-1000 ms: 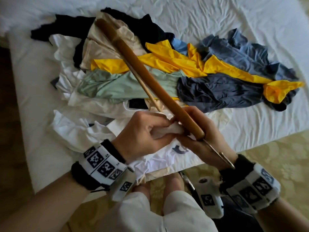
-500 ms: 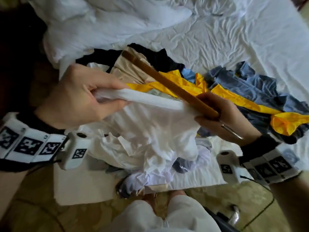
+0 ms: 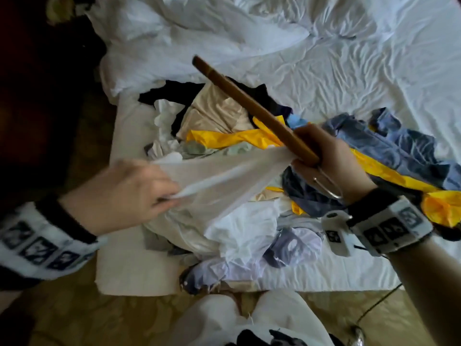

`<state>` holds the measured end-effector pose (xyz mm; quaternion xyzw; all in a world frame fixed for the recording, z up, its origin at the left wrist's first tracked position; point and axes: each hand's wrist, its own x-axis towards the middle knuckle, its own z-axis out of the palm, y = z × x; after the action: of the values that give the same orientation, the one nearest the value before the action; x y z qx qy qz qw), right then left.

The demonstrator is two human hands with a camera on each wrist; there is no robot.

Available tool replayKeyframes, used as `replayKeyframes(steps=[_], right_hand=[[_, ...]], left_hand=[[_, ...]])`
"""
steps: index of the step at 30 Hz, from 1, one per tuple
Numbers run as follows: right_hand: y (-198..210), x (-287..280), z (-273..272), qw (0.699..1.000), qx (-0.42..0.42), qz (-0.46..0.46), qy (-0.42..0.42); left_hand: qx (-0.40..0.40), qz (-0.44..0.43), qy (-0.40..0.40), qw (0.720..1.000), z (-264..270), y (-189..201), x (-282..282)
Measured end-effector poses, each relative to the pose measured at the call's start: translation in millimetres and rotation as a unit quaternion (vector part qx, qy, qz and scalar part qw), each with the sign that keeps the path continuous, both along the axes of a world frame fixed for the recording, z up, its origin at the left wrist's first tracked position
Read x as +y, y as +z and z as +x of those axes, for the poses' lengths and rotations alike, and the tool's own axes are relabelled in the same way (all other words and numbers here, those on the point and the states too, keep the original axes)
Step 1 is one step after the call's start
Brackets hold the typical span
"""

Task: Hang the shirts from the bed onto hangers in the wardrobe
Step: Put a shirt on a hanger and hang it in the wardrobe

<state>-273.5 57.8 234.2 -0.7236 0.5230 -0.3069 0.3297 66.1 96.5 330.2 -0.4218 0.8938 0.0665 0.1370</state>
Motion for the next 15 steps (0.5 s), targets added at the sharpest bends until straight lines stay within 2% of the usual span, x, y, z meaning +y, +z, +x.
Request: replayKeyframes(steps=[4, 7, 10, 15], right_hand=[[-53.3, 8.4, 1.7, 0.995, 0.046, 0.078, 0.038], [-81.2, 19.2, -3.0, 0.993, 0.058, 0.105, 0.023], [-101.0, 31.0, -12.5, 0.987, 0.057, 0.148, -0.003], [-120.0, 50.5, -20.4, 0.975, -0.023, 0.211, -0.061]], left_hand=[[-0.139, 0.109, -0.048, 0.983, 2.8, -69.6, 1.3], [-0.171, 0.061, -0.090, 0.979, -1.4, -98.7, 5.0], [-0.223, 0.059, -0.099, 0.968, -15.3, -110.5, 3.7], [-0.266, 0.045, -0.059, 0.961, -31.5, -110.1, -6.3]])
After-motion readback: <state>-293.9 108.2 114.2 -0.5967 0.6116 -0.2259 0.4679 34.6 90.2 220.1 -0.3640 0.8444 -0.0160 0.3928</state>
